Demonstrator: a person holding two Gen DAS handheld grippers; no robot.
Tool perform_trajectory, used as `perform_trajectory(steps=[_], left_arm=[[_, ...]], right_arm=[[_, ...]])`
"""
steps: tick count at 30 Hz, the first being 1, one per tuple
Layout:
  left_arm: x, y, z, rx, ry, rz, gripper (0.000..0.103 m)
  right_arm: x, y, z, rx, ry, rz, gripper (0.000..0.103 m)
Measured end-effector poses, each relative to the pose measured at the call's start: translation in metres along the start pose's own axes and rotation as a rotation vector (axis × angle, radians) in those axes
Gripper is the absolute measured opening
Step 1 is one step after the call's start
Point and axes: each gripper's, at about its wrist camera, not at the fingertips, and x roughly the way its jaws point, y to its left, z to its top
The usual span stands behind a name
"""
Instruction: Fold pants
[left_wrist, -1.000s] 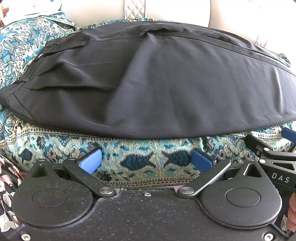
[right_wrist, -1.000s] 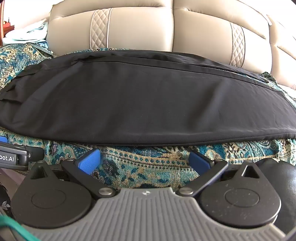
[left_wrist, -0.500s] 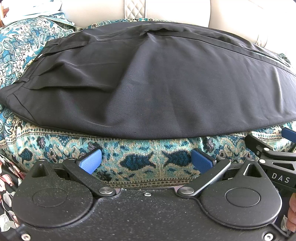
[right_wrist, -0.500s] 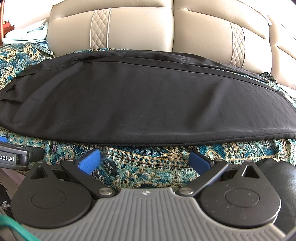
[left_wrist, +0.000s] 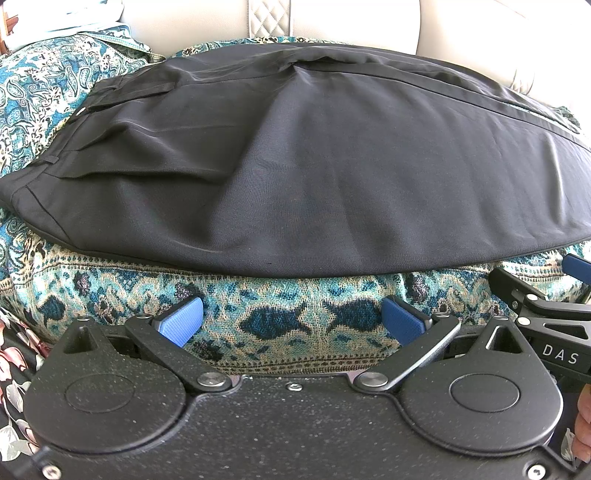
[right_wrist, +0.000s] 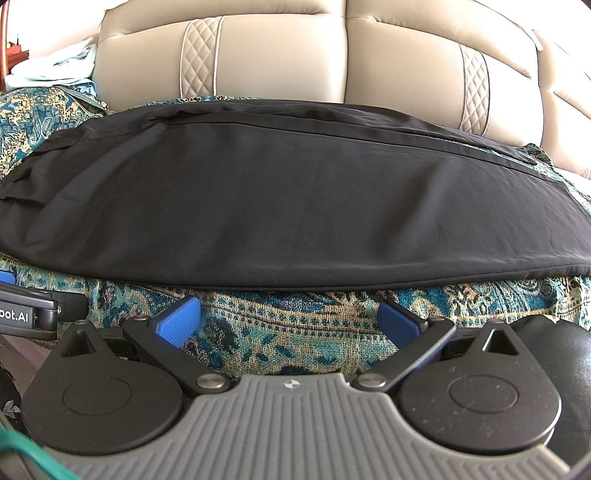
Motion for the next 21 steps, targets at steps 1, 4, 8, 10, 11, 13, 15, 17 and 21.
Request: perform_trajectory(steps=[1,4,8,10,11,13,15,17,21], left_arm=[[0.0000,0.0000,0.0000,0.000,0.000,0.000,0.103],[0.0000,0.0000,0.0000,0.000,0.000,0.000,0.103],[0.0000,0.0000,0.0000,0.000,0.000,0.000,0.103],[0.0000,0.0000,0.0000,0.000,0.000,0.000,0.103],[0.0000,0.0000,0.0000,0.000,-0.001,0.000,0.103],[0.0000,0.0000,0.0000,0.000,-0.001,0.000,0.103],[0.0000,0.0000,0.0000,0.000,-0.001,0.000,0.103],[0.0000,0.0000,0.0000,0.000,-0.001,0.000,0.103],[0.0000,0.0000,0.0000,0.000,-0.001,0.001,0.103]], right_arm=[[0.0001,0.0000,-0.0001,-0.001,0.000,0.000,0.103],[-0.0014,0.0004,-0.0002,-0.001,0.000,0.001,0.103],[-0.0013,0.0004,-0.0004,-0.001,-0.001,0.002,0.103],[-0.0010,0.0004,-0.0005,-0.001,0.000,0.001,0.103],[-0.0006,0.0003,-0.0006,-0.001,-0.001,0.001,0.103],[-0.0004,0.0002,-0.0007,-0.001,-0.001,0.002,0.103],[-0.0008,0.0000,-0.0009,-0.001,-0.001,0.002,0.103],[-0.0014,-0.0002,-0.0012,-0.002,-0.001,0.002,0.103],[0.0007,0.0001,-0.0013,-0.002,-0.001,0.004,0.103]])
